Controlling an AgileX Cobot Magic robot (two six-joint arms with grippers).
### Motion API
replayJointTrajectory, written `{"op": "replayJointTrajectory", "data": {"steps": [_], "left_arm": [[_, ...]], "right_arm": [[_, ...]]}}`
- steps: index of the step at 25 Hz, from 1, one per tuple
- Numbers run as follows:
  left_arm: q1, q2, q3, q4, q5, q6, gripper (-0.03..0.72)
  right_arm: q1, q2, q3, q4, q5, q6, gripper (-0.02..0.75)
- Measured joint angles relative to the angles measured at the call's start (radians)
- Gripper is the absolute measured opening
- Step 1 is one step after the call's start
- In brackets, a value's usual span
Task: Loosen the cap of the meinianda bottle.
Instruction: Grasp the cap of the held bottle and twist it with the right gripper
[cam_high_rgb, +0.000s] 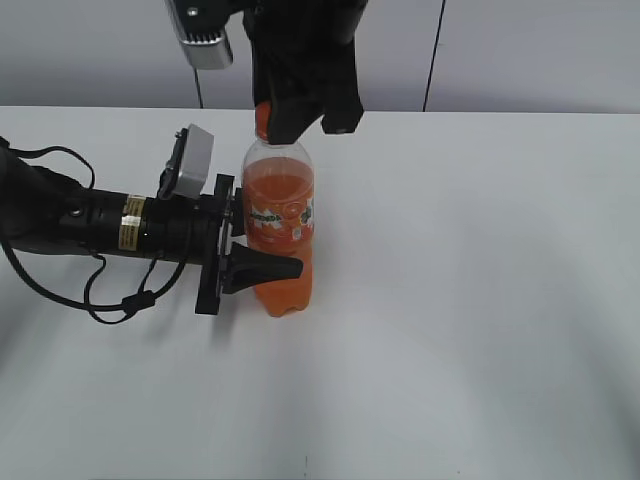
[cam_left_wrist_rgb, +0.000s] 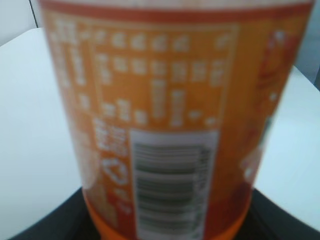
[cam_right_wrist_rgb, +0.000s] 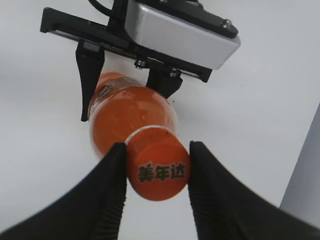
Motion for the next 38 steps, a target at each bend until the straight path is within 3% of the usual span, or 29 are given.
{"op": "replayJointTrajectory", "data": {"steps": [8,18,22,30,38], "left_arm": [[0.000,0.000,0.000,-0.002,0.002,-0.006,0.391],[0.000,0.000,0.000,-0.002,0.002,-0.006,0.391],[0.000,0.000,0.000,-0.002,0.002,-0.006,0.391],[0.000,0.000,0.000,-0.002,0.002,-0.006,0.391],[0.000,0.000,0.000,-0.002,0.002,-0.006,0.391]], "right_arm": [[0.000,0.002,0.000,-0.021,-0.010,0.103,0.431],[0.000,-0.085,0.000,0.015,-0.010,0.226,0.451],[0.000,-0.128,0.000,0.041,-0.010,0.498,0.451],[0.000,-0.140,0.000,0.014,-0.010,1.406,0.451],[0.000,-0.106,0.000,0.010,-0.010,1.531,0.451]]}}
